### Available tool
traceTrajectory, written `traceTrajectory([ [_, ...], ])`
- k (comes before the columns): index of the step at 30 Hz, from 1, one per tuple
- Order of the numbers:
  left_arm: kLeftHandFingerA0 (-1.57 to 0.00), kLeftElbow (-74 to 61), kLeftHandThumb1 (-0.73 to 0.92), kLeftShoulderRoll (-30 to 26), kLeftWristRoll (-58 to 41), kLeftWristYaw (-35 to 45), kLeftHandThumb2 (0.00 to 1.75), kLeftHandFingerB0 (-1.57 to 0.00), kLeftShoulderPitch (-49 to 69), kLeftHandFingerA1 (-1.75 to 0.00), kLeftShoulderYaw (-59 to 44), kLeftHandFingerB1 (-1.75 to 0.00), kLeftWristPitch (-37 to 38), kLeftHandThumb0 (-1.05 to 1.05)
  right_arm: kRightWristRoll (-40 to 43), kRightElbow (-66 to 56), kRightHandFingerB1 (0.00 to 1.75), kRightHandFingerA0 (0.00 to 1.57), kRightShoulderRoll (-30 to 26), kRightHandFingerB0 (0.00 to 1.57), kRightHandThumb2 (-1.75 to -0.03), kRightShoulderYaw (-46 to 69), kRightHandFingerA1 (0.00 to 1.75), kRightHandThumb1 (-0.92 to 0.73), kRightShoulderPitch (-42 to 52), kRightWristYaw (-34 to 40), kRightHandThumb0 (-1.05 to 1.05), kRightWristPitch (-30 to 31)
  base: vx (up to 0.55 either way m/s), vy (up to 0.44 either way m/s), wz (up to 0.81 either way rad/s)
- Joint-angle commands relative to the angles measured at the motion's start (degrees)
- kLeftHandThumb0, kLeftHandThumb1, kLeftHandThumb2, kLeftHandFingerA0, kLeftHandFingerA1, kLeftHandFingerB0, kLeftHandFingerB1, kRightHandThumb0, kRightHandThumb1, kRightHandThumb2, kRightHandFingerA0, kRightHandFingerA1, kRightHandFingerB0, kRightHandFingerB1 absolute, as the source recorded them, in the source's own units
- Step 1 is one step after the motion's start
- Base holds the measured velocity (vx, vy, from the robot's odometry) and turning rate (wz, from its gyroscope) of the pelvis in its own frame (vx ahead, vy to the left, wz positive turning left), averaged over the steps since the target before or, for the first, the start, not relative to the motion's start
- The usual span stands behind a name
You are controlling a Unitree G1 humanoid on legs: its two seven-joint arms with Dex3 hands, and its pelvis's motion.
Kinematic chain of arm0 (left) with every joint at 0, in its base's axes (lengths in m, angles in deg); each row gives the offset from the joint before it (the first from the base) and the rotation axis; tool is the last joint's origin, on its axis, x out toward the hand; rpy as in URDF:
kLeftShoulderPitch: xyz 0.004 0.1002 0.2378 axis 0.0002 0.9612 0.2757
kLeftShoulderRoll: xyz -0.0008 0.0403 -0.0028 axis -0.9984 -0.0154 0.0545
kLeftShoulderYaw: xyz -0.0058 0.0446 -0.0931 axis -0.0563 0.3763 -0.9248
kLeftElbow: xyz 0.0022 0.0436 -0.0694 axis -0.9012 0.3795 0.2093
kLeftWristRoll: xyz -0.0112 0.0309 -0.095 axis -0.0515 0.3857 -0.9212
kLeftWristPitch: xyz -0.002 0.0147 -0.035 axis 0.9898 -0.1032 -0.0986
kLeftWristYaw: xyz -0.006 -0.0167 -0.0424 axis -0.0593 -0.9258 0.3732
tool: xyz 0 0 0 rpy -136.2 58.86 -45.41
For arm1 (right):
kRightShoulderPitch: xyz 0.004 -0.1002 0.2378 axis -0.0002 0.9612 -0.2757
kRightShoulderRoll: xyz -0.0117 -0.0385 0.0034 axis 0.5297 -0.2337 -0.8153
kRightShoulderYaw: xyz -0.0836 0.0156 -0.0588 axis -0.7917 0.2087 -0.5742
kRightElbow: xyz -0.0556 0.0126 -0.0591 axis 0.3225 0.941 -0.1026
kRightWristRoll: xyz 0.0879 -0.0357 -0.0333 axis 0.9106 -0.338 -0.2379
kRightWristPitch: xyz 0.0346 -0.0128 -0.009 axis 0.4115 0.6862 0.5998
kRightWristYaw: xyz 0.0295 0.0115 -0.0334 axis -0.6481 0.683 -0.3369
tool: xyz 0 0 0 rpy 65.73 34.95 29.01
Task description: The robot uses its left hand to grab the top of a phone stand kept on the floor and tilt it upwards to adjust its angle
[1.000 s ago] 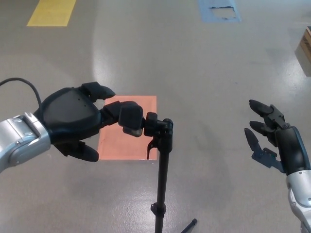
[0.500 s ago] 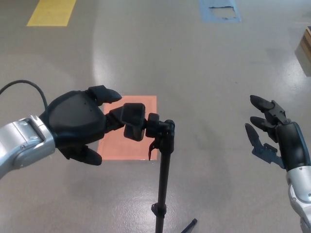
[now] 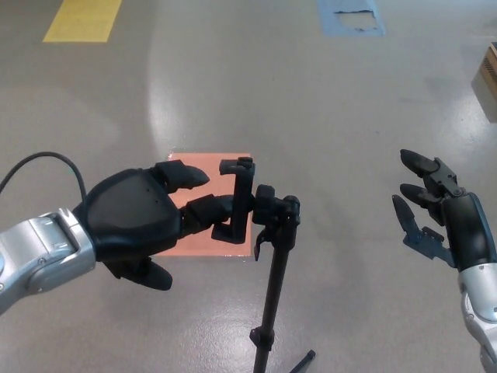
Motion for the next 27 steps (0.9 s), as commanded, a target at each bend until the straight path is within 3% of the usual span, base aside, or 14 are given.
traceTrajectory([
  [1, -0.11, 0.1, 0.53, -1.3, -0.2, 0.9, 0.89, -0.02, 1.0, -0.36, -0.3, -0.18, 0.3, -0.81, 0.8, 0.0, 0.30, 0.31, -0.7, 0.20, -0.65, 0.4, 0.35, -0.83, 0.3, -0.1, -0.66, 0.1, 0.00, 0.000, 0.00],
  [6, -0.11, 2.2, 0.53, -1.3, -0.7, 1.2, 0.89, -0.02, -0.2, -0.37, -0.5, -0.18, 0.7, -0.81, 0.5, -0.2, 0.30, 0.31, -0.7, 0.20, -0.65, 0.2, 0.35, -0.83, 0.6, 0.0, -0.66, -0.2, 0.00, 0.000, 0.00],
  [7, -0.09, 3.1, 0.56, -1.4, -0.2, 2.6, 0.94, 0.00, -1.1, -0.29, -0.5, -0.15, -0.7, -0.82, 0.3, -0.2, 0.41, 0.24, -0.8, 0.18, -0.89, 0.1, 0.44, -0.70, 0.7, 0.2, -0.70, -0.2, 0.00, 0.000, 0.00],
  [8, -0.07, 4.1, 0.56, -1.2, -0.5, 3.7, 0.94, 0.00, -1.8, -0.29, -0.7, -0.15, -1.8, -0.81, 0.2, -0.1, 0.30, 0.31, -0.8, 0.20, -0.65, 0.0, 0.35, -0.83, 0.6, 0.4, -0.65, -0.1, 0.00, 0.000, 0.00],
  [11, -0.12, 9.8, 0.57, -0.1, -2.6, 4.0, 0.97, 0.00, -3.9, -0.37, -1.9, -0.15, -3.2, -0.84, 0.5, -0.2, 0.30, 0.31, -0.5, 0.20, -0.65, 0.1, 0.35, -0.83, 0.8, 0.1, -0.66, 0.1, 0.00, 0.000, 0.00],
  [12, -0.13, 13.9, 0.63, 0.6, -3.5, 3.8, 0.71, -0.01, -5.5, -0.27, -2.4, -0.14, -3.7, -0.91, 0.6, -0.1, 0.30, 0.31, -0.5, 0.21, -0.65, 0.1, 0.36, -0.83, 0.9, 0.0, -0.65, 0.0, 0.00, 0.000, 0.00],
  [13, -0.13, 18.6, 0.63, 1.5, -4.5, 3.5, 0.71, -0.01, -7.4, -0.27, -2.9, -0.14, -4.1, -0.91, 0.7, -0.1, 0.30, 0.31, -0.5, 0.21, -0.65, 0.2, 0.36, -0.83, 0.9, -0.1, -0.65, -0.2, 0.00, 0.000, 0.00],
  [14, -0.08, 20.4, 0.59, 1.7, -4.9, 4.4, 0.98, 0.00, -8.4, -0.26, -3.2, -0.14, -5.0, -0.85, 0.7, -0.1, 0.30, 0.31, -0.4, 0.21, -0.65, 0.2, 0.36, -0.83, 1.0, -0.1, -0.65, -0.5, 0.00, 0.000, 0.00],
  [21, -0.17, 37.3, 0.59, 3.9, -9.1, 5.4, 0.96, 0.00, -17.6, -0.41, -6.6, -0.13, -8.2, -0.84, 0.4, -0.6, 0.30, 0.32, -0.6, 0.21, -0.65, 0.1, 0.35, -0.83, 1.2, 0.2, -0.66, -0.4, 0.00, 0.000, 0.00],
  [22, -0.18, 39.5, 0.71, 3.9, -10.5, 6.2, 0.63, 0.00, -18.8, -0.29, -7.8, -0.16, -8.5, -0.82, 0.5, -0.7, 0.40, 0.24, -0.6, 0.17, -0.90, 0.1, 0.43, -0.71, 1.2, -0.2, -0.70, -0.1, 0.00, 0.000, 0.00],
  [23, -0.18, 40.3, 0.71, 3.9, -10.9, 6.3, 0.63, 0.00, -19.2, -0.29, -8.2, -0.16, -8.5, -0.82, 0.6, -0.7, 0.40, 0.24, -0.6, 0.17, -0.90, 0.0, 0.43, -0.71, 1.2, -0.3, -0.70, 0.0, 0.00, 0.000, 0.00],
  [24, -0.21, 41.3, 0.72, 3.7, -11.2, 6.1, 0.61, 0.00, -19.8, -0.30, -8.5, -0.15, -8.4, -0.79, 0.6, -0.7, 0.29, 0.31, -0.5, 0.20, -0.65, 0.1, 0.35, -0.84, 1.3, -0.3, -0.65, -0.1, 0.00, 0.000, 0.00],
  [26, -0.22, 43.4, 0.74, 3.2, -10.8, 5.3, 0.61, 0.00, -21.0, -0.29, -8.7, -0.16, -8.5, -0.81, 0.5, -0.5, 0.29, 0.32, -0.5, 0.20, -0.65, 0.1, 0.35, -0.83, 1.3, 0.0, -0.65, -0.4, 0.00, 0.000, 0.00],
  [27, -0.12, 44.3, 0.58, 3.1, -10.4, 5.0, 0.93, 0.00, -21.4, -0.42, -8.7, -0.15, -9.1, -0.80, 0.5, -0.4, 0.29, 0.31, -0.5, 0.20, -0.65, 0.1, 0.35, -0.84, 1.3, 0.0, -0.66, -0.3, 0.00, 0.000, 0.00],
])
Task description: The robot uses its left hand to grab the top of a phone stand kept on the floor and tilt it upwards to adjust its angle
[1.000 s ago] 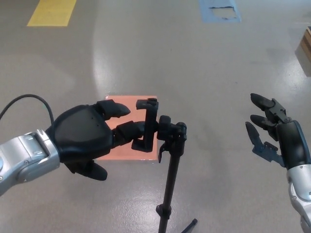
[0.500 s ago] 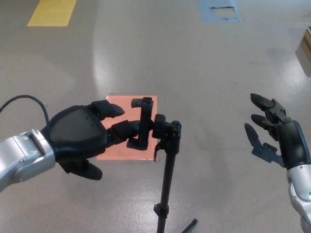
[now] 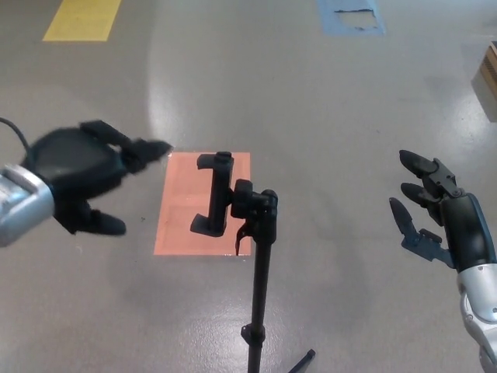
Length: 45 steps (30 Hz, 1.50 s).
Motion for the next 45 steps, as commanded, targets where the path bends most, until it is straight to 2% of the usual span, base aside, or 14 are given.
traceTrajectory([
  [1, -0.12, 14.4, 0.58, 0.4, -6.5, 1.9, 0.93, 0.00, -7.6, -0.42, -4.5, -0.15, -6.5, -0.80, 0.6, -0.4, 0.29, 0.31, -0.6, 0.20, -0.65, 0.2, 0.35, -0.84, 1.2, 0.0, -0.66, -0.2, 0.00, 0.000, 0.00],
  [7, -0.12, 17.9, 0.60, -0.2, -6.8, 1.3, 0.97, 0.00, -7.8, -0.39, -5.0, -0.14, -6.1, -0.84, 0.7, -0.5, 0.30, 0.31, -0.2, 0.20, -0.65, 0.2, 0.35, -0.83, 1.5, 0.1, -0.64, -0.3, 0.00, 0.000, 0.00],
  [13, -0.16, 16.6, 0.63, -0.2, -12.5, 0.8, 0.98, -0.03, -2.8, -0.43, -9.2, -0.20, -1.7, -0.86, 0.3, -1.7, 0.29, 0.31, -0.9, 0.21, -0.65, 0.1, 0.35, -0.83, 3.2, 0.5, -0.65, -0.7, 0.00, 0.000, 0.00],
  [14, -0.18, 15.4, 0.68, -0.1, -16.0, 2.4, 1.01, -0.04, -0.6, -0.43, -11.7, -0.17, 0.0, -0.91, 0.4, -1.8, 0.30, 0.32, -0.9, 0.22, -0.65, 0.1, 0.36, -0.83, 3.4, 0.5, -0.63, -0.8, 0.00, 0.000, 0.00],
  [19, -0.14, 6.1, 0.67, 2.7, -33.7, 10.5, 0.98, -0.05, 13.3, -0.42, -23.4, -0.30, 5.6, -0.81, 0.4, -3.2, 0.30, 0.32, -0.7, 0.21, -0.65, -0.1, 0.35, -0.83, 6.3, 0.2, -0.65, -1.3, 0.00, 0.000, 0.00],
  [21, -0.14, 4.7, 0.67, 3.3, -35.8, 11.5, 0.98, -0.05, 15.0, -0.42, -24.6, -0.30, 5.8, -0.81, 0.3, -3.3, 0.30, 0.32, -0.7, 0.21, -0.65, -0.1, 0.35, -0.83, 6.6, 0.2, -0.65, -1.4, 0.00, 0.000, 0.00],
  [22, 0.00, 2.3, 0.45, 4.2, -38.8, 12.8, 1.04, 0.00, 17.9, -0.46, -26.4, -0.48, 5.8, -0.37, 0.3, -3.6, 0.30, 0.32, -0.6, 0.21, -0.65, -0.2, 0.35, -0.83, 7.3, 0.0, -0.65, -1.6, 0.00, 0.000, 0.00],
  [24, 0.00, -1.6, 0.46, 5.5, -42.2, 14.0, 1.06, 0.00, 22.6, -0.47, -28.6, -0.48, 4.8, -0.37, 0.3, -4.0, 0.30, 0.32, -0.5, 0.21, -0.65, -0.4, 0.35, -0.84, 8.6, -0.1, -0.64, -2.2, 0.00, 0.000, 0.00],
  [25, -0.13, -2.9, 0.71, 5.9, -43.6, 14.5, 1.01, -0.05, 24.8, -0.42, -29.2, -0.32, 5.1, -0.82, 0.5, -4.1, 0.30, 0.31, -0.5, 0.21, -0.65, -0.3, 0.35, -0.84, 9.3, -0.4, -0.64, -2.4, 0.00, 0.000, 0.00],
  [26, -0.13, -4.8, 0.72, 6.6, -45.4, 15.3, 1.00, -0.06, 28.4, -0.42, -30.1, -0.32, 5.5, -0.82, 0.6, -4.6, 0.30, 0.31, -0.4, 0.21, -0.65, -0.4, 0.36, -0.85, 10.8, -0.9, -0.64, -2.8, 0.00, 0.000, 0.00],
  [30, -0.13, -7.2, 0.71, 7.4, -46.7, 16.3, 0.99, -0.07, 33.2, -0.42, -31.2, -0.32, 5.1, -0.81, 1.0, -5.1, 0.30, 0.31, -0.2, 0.21, -0.65, -0.5, 0.36, -0.85, 13.2, -1.7, -0.63, -3.8, 0.00, 0.000, 0.00],
  [31, 0.00, -6.9, 0.47, 7.5, -46.7, 16.2, 1.06, 0.00, 35.4, -0.46, -31.7, -0.47, 5.7, -0.37, 1.2, -5.5, 0.30, 0.31, 0.1, 0.21, -0.65, -0.6, 0.36, -0.85, 14.9, -2.1, -0.63, -4.3, 0.00, 0.000, 0.00],
  [36, 0.00, -5.6, 0.48, 8.3, -46.9, 16.9, 1.06, 0.00, 38.4, -0.47, -33.4, -0.47, 5.8, -0.37, 1.4, -6.1, 0.31, 0.31, 0.5, 0.21, -0.65, -0.7, 0.37, -0.85, 17.2, -2.6, -0.66, -4.7, 0.00, 0.000, 0.00],
  [45, -0.01, -2.1, 0.47, 9.1, -47.9, 20.1, 1.05, 0.00, 36.2, -0.47, -36.6, -0.47, 3.4, -0.37, 1.9, -6.5, 0.31, 0.32, 1.2, 0.23, -0.66, -0.1, 0.38, -0.83, 16.6, -2.7, -0.69, -3.5, 0.00, 0.000, 0.00],
])
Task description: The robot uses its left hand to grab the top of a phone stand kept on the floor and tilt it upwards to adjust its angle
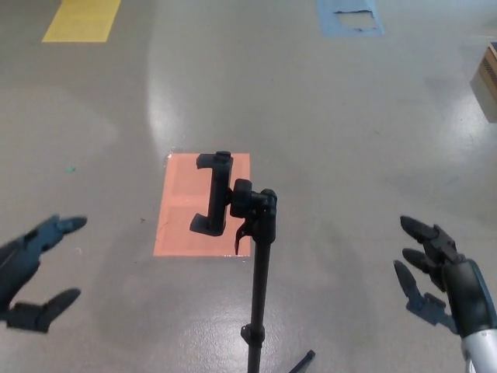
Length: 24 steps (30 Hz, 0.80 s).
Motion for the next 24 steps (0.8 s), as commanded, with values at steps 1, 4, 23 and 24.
traceTrajectory([
  [1, -0.01, -0.6, 0.47, 1.8, -18.9, 10.3, 1.05, 0.00, 5.2, -0.47, -8.0, -0.47, 1.6, -0.37, 1.9, -2.5, 0.31, 0.32, 0.0, 0.23, -0.66, 0.3, 0.38, -0.83, 3.9, -1.7, -0.69, -3.2, 0.00, 0.000, 0.00],
  [4, -0.01, -0.2, 0.47, 2.0, -19.2, 11.6, 1.05, 0.00, 4.3, -0.47, -8.5, -0.47, 0.7, -0.37, 2.0, -2.6, 0.31, 0.32, 0.0, 0.22, -0.65, 0.6, 0.38, -0.84, 3.3, -1.6, -0.68, -3.0, 0.00, 0.000, 0.00],
  [23, 0.00, 2.9, 0.48, 1.1, -19.2, 13.1, 1.06, 0.00, 1.6, -0.47, -8.5, -0.47, -1.7, -0.37, 2.9, -3.6, 0.30, 0.31, 0.0, 0.20, -0.65, 1.7, 0.37, -0.84, 1.7, -2.6, -0.69, -1.0, 0.00, 0.000, 0.00],
  [24, 0.00, 3.0, 0.48, 1.1, -19.3, 13.1, 1.06, 0.00, 1.5, -0.47, -8.4, -0.47, -1.7, -0.37, 2.7, -3.6, 0.30, 0.31, -0.1, 0.20, -0.65, 1.6, 0.37, -0.84, 1.7, -2.3, -0.69, -0.8, 0.00, 0.000, 0.00],
])
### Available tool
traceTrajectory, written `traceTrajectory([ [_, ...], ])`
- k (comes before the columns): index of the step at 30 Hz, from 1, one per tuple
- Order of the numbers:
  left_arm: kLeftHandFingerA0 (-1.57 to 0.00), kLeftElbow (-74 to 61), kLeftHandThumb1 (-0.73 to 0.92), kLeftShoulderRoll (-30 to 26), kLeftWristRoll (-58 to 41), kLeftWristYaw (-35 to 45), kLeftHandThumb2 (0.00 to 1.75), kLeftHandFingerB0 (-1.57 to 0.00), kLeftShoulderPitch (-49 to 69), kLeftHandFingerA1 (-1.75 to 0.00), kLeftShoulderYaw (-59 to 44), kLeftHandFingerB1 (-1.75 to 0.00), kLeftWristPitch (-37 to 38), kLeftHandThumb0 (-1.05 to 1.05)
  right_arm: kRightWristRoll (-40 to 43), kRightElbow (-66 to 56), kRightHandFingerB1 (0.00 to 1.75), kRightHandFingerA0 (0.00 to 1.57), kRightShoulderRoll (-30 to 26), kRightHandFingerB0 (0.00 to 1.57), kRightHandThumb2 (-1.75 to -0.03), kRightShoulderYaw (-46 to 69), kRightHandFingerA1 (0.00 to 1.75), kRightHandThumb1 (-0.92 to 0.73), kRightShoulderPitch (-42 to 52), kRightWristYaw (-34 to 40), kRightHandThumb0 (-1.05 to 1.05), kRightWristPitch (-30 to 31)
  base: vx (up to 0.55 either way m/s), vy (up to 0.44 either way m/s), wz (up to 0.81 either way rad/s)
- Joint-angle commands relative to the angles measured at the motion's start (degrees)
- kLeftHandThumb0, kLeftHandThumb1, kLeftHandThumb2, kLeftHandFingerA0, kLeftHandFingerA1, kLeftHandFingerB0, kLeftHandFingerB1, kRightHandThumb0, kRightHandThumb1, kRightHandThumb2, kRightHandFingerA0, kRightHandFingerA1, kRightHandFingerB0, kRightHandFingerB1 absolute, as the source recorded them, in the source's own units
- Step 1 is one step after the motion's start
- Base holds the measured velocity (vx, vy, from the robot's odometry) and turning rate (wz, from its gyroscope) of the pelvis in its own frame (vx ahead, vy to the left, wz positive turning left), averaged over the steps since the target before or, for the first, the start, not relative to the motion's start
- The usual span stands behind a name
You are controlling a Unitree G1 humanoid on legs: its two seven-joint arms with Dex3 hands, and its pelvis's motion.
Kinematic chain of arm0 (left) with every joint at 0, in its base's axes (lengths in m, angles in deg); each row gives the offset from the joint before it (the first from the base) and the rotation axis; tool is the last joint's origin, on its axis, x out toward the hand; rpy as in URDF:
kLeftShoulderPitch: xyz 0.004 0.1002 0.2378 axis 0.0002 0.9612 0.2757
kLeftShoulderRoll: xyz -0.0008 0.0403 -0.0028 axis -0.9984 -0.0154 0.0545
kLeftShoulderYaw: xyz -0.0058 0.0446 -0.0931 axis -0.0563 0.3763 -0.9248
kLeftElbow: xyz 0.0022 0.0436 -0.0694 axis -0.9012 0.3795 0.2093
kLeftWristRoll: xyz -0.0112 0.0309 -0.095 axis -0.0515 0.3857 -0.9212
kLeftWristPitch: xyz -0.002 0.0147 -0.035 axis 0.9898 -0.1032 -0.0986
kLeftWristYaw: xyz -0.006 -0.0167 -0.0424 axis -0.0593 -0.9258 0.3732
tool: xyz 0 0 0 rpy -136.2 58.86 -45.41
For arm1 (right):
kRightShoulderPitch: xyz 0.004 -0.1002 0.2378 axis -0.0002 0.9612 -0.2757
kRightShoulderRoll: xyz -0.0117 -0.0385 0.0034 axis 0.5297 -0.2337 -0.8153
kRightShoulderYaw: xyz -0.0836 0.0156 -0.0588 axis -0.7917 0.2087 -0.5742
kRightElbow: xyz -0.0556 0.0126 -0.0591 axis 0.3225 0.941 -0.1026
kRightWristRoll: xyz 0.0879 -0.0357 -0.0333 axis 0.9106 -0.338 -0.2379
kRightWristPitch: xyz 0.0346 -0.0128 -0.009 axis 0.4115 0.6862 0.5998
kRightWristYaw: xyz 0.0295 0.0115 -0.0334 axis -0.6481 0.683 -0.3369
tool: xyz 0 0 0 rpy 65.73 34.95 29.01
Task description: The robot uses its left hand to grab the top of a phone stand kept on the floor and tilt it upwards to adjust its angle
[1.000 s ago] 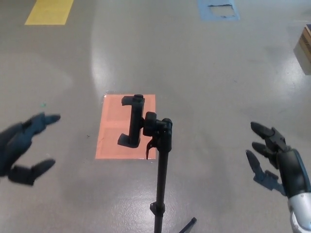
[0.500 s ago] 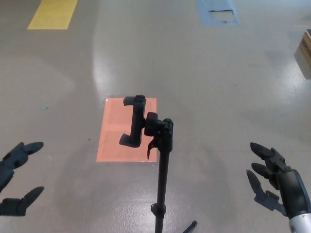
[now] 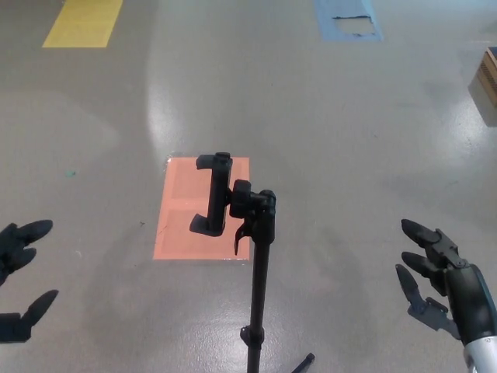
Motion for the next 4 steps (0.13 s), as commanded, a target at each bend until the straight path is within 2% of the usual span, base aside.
traceTrajectory([
  [1, 0.00, 0.9, 0.48, -0.8, -3.4, 2.0, 1.06, 0.00, -0.5, -0.47, -0.2, -0.47, -1.4, -0.36, 1.2, -0.9, 0.30, 0.31, -0.5, 0.20, -0.65, 0.4, 0.37, -0.84, 0.1, -0.4, -0.69, -0.3, 0.00, 0.000, 0.00],
  [4, 0.00, 1.1, 0.47, -0.9, -3.8, 2.0, 1.05, 0.00, -0.8, -0.47, -0.1, -0.47, -1.6, -0.36, 1.4, -1.0, 0.31, 0.32, -0.6, 0.21, -0.65, 0.4, 0.37, -0.84, -0.2, -0.5, -0.68, -0.2, 0.00, 0.000, 0.00],
])
